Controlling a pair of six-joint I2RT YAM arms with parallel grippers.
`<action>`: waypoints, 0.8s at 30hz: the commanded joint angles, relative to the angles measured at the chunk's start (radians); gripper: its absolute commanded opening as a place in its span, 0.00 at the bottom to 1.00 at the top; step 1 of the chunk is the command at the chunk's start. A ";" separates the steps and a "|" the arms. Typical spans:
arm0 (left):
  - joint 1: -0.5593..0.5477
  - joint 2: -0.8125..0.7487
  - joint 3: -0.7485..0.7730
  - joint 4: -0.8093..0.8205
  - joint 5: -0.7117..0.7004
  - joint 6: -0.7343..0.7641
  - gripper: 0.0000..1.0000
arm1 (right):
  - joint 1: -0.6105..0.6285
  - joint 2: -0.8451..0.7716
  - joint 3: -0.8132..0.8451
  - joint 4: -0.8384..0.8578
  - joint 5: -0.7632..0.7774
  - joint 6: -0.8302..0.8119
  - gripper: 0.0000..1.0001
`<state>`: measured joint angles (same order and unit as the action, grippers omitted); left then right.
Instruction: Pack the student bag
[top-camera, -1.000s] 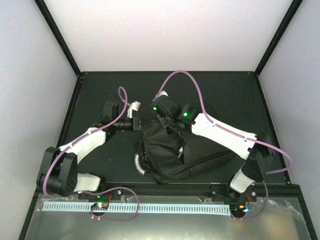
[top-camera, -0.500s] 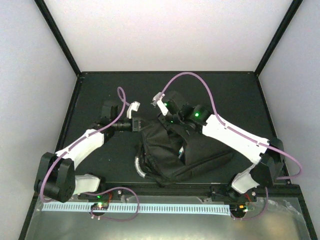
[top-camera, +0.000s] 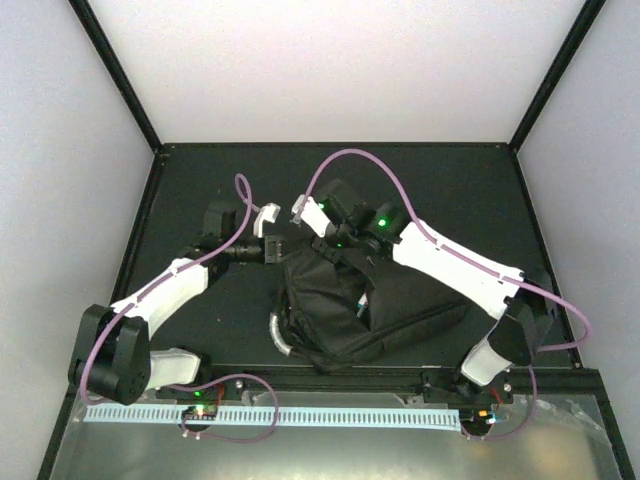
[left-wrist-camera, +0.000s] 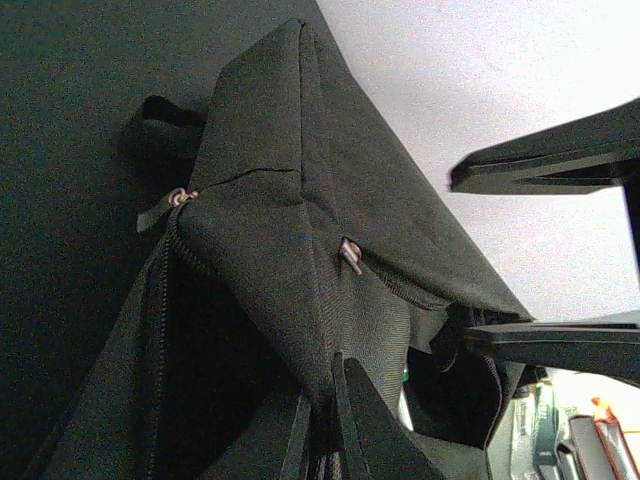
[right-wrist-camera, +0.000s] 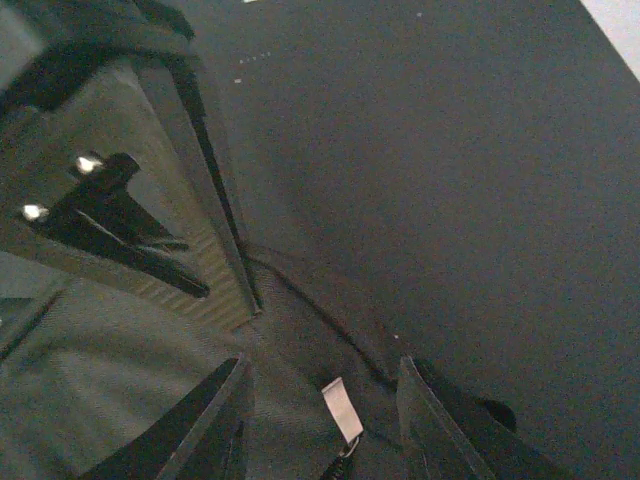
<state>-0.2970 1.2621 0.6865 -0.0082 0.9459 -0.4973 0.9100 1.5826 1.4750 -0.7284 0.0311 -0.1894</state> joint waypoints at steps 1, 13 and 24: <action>-0.010 -0.008 0.033 0.000 0.060 0.027 0.02 | 0.000 0.050 0.032 -0.058 0.042 -0.063 0.43; -0.010 -0.011 0.046 -0.021 0.065 0.040 0.02 | -0.038 0.093 0.054 -0.089 0.025 -0.077 0.35; -0.010 -0.013 0.051 -0.028 0.065 0.039 0.02 | -0.053 0.122 0.090 -0.129 -0.047 -0.088 0.32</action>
<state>-0.2966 1.2629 0.6880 -0.0227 0.9485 -0.4786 0.8551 1.6836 1.5269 -0.8379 0.0299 -0.2657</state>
